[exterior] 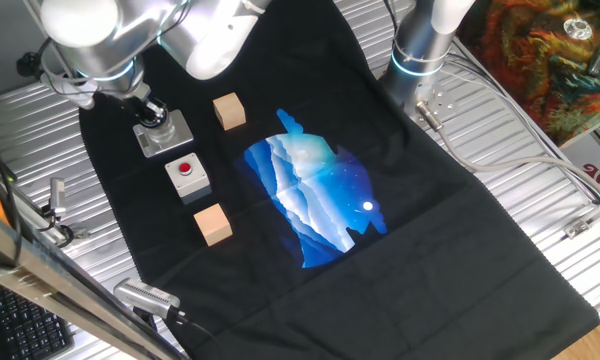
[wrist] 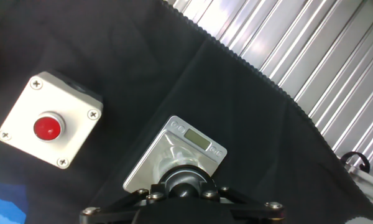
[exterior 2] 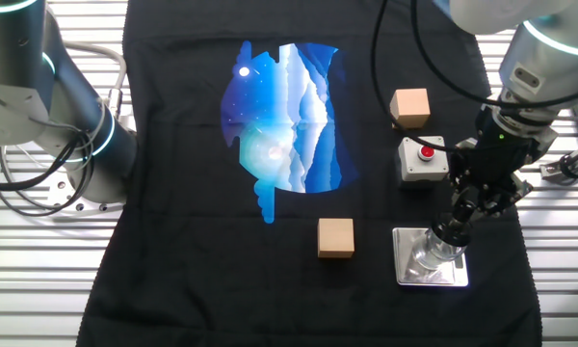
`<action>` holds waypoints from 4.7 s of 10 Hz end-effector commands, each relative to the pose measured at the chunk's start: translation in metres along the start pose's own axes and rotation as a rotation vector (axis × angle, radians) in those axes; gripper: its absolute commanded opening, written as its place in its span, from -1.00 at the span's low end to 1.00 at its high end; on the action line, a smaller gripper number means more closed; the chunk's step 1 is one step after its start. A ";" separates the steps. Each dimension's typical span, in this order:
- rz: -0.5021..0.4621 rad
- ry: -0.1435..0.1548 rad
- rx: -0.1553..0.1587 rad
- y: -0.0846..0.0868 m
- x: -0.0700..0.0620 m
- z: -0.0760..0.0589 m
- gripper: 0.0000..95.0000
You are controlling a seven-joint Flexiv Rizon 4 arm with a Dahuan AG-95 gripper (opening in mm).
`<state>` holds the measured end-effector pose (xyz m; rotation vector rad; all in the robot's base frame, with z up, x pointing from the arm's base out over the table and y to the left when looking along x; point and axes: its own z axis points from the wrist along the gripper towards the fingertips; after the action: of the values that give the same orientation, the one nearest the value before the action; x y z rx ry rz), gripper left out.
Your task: Screw the lid onto the jar
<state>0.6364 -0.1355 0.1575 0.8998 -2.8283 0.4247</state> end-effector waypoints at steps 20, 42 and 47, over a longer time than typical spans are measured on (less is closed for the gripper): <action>0.089 -0.264 -0.134 -0.011 0.027 -0.027 -1.00; 0.055 -0.390 -0.209 -0.018 0.036 -0.014 -1.00; 0.041 -0.394 -0.207 -0.020 0.035 -0.009 -1.00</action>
<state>0.6211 -0.1676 0.1782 0.9770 -3.1664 -0.0562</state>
